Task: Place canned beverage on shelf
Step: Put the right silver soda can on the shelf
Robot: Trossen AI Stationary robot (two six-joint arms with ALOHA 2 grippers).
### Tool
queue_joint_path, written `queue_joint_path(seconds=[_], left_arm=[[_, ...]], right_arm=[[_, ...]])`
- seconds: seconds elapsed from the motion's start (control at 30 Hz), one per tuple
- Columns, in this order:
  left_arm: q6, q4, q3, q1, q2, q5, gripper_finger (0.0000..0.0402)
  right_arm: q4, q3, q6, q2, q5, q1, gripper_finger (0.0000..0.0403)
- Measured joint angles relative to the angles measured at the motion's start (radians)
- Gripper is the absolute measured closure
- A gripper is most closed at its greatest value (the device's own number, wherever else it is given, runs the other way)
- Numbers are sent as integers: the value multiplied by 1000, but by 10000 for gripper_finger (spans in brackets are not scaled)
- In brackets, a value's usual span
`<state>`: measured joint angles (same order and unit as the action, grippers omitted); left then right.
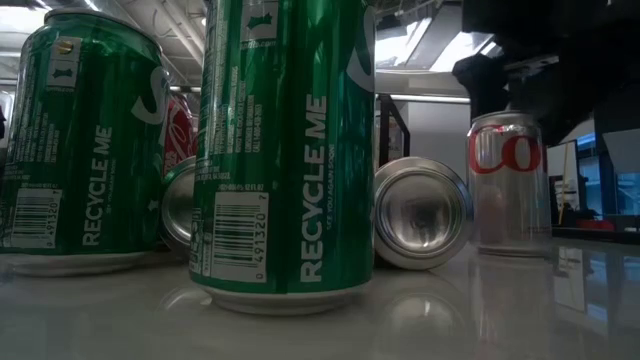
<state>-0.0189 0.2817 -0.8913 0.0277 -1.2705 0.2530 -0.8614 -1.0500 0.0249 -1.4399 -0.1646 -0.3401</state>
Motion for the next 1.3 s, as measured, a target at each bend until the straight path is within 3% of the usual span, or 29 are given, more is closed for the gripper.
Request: queue_joint_path(seconds=[0.17,1.3], left_arm=[[0,0,0,0,0,0,114],[0,-12,0,0,0,0,114]], right_arm=[[12,0,64,0,0,0,6],[68,-1,58,-81,26,0,6]])
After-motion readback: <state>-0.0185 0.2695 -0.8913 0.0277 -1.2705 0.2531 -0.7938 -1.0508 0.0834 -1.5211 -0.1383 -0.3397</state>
